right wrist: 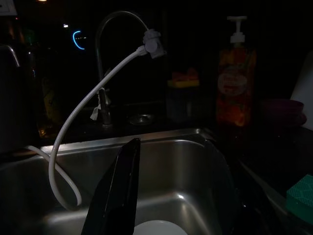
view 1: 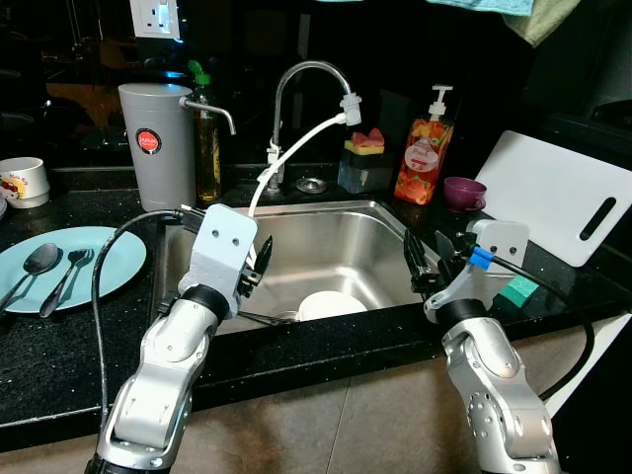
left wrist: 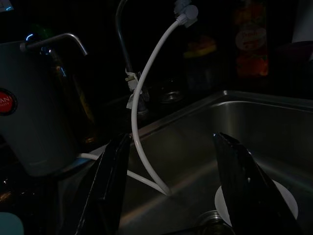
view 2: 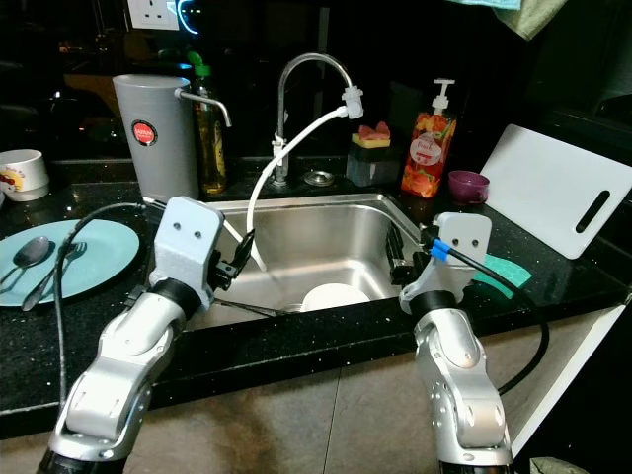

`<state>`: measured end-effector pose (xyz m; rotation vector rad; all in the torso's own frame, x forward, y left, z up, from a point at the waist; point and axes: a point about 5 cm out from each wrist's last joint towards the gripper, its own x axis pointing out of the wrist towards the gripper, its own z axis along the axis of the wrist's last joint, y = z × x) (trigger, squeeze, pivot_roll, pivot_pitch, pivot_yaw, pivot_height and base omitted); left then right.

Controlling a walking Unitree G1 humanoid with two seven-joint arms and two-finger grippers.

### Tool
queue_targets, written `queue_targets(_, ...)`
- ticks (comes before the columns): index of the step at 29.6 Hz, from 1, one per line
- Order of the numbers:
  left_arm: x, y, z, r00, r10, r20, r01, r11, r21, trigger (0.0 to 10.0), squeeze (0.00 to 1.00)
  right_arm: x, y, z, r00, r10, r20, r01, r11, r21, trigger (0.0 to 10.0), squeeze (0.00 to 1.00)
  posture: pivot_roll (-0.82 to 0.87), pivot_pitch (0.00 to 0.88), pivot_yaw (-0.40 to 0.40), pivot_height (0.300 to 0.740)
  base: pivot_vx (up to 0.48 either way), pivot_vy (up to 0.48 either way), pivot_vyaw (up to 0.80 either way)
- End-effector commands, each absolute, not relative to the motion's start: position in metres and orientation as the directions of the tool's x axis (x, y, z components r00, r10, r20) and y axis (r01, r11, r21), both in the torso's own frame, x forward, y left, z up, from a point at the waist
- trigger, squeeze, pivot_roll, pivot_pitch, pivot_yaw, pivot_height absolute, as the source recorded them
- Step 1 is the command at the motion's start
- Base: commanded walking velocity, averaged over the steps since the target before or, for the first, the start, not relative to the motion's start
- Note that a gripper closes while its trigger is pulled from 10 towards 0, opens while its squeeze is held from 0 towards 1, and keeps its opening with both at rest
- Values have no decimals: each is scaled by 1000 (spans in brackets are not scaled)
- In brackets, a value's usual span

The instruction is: Kitchen organization

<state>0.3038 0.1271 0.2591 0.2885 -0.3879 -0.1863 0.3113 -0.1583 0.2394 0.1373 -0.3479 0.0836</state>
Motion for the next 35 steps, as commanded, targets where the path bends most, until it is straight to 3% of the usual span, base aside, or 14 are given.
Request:
queue_targets(1,304,124,259,907,-240,346,126,939,321,10000,0,312,-160,239,937,55,344,-97,990,107,10000,0,172,19,-111,740,0,0,0)
queue_targets(35,303,126,259,910,-233,344,121,941,317,10000,0,310,-160,239,939,55,340,-96,990,107,10000,0,170,30,-114,740,0,0,0)
